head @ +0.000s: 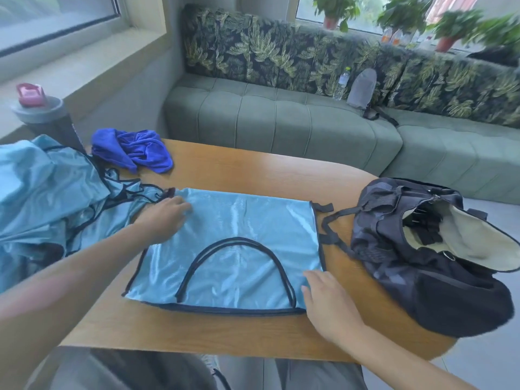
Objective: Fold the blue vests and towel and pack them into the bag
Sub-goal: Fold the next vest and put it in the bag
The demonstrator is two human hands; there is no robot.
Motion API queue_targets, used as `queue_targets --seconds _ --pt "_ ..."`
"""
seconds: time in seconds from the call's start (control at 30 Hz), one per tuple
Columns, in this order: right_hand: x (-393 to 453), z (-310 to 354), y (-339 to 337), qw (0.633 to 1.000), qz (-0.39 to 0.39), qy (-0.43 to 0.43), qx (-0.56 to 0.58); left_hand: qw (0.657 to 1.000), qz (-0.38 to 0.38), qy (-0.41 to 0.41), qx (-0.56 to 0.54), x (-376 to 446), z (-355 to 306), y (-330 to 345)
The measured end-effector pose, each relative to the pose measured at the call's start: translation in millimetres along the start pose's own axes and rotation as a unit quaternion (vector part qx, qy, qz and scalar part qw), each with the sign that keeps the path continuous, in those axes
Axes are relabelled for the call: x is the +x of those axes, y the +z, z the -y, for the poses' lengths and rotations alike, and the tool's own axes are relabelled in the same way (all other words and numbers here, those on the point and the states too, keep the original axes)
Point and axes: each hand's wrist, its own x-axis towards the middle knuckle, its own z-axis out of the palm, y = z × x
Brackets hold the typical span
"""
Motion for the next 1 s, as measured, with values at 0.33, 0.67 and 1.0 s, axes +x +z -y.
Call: queue_targets --seconds 0.33,0.67,1.0 --pt "123.2 -20.3 -20.6 0.971 0.037 0.011 -0.235 0.990 0.099 -0.033 0.098 -76.5 -21.5 -18.3" --pt "197.2 39.9 -25.4 0.966 0.042 -0.021 -0.254 0.973 0.130 0.046 -0.183 -130.6 -90.3 -12.3" --pt "0.3 86.3 16.1 0.978 0.020 -0.203 -0.039 0.988 0.020 -0.004 -0.153 -145.2 -24.7 -32.1"
